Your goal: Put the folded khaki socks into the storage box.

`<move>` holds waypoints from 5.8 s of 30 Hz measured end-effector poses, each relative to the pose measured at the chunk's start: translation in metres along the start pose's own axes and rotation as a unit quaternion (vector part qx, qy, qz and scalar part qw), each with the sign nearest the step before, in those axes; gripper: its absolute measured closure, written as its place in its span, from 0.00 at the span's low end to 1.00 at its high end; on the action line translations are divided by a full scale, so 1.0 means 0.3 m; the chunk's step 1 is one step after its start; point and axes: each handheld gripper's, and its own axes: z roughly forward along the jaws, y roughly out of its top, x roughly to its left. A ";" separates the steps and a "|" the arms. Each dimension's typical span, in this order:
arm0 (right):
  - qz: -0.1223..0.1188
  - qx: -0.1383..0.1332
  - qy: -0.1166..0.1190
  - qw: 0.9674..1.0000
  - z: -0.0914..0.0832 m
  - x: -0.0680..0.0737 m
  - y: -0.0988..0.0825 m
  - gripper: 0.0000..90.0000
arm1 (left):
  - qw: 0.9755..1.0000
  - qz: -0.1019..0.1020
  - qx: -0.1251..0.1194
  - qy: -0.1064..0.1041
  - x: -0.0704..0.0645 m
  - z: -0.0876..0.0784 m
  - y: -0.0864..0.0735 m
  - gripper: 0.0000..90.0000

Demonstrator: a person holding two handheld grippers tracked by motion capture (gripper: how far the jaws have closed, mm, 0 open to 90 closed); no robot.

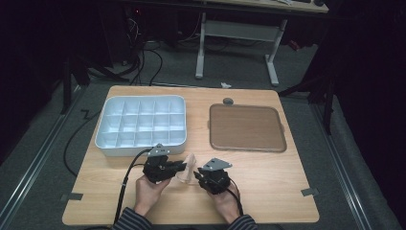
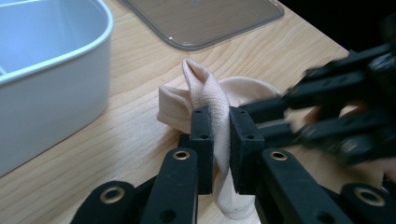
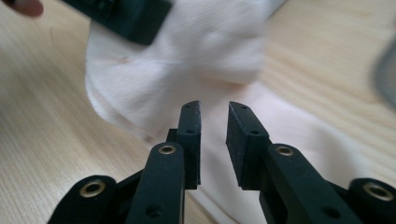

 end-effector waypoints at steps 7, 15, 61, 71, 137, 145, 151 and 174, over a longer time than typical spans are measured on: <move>0.030 -0.028 -0.057 0.998 -0.120 -0.108 -0.014 0.77 | 1.000 0.000 0.007 0.008 -0.004 0.007 -0.006 0.91; 0.063 -0.011 -0.059 0.996 -0.117 -0.160 -0.080 0.71 | 1.000 0.004 0.012 0.011 -0.012 0.015 -0.007 0.90; 0.066 0.002 -0.022 0.998 -0.010 -0.135 -0.113 0.95 | 0.999 0.027 0.019 0.008 -0.051 0.054 0.016 0.90; 0.059 0.002 -0.024 0.998 -0.009 -0.134 -0.112 0.95 | 0.999 0.029 0.030 0.004 -0.059 0.084 0.017 0.89; 0.078 -0.012 -0.016 0.997 -0.061 -0.142 -0.085 0.85 | 0.998 0.043 0.040 -0.005 -0.078 0.126 -0.013 0.56; 0.057 -0.025 -0.016 0.998 -0.120 -0.126 -0.052 0.86 | 0.999 0.022 0.028 0.008 -0.053 0.083 -0.034 0.54; 0.045 -0.024 -0.004 0.999 -0.116 -0.097 -0.026 0.86 | 0.999 0.007 0.031 0.018 -0.029 0.064 -0.059 0.53; -0.007 0.013 -0.040 0.999 -0.033 -0.048 -0.025 0.88 | 0.996 0.013 0.060 0.066 -0.030 0.141 -0.092 0.49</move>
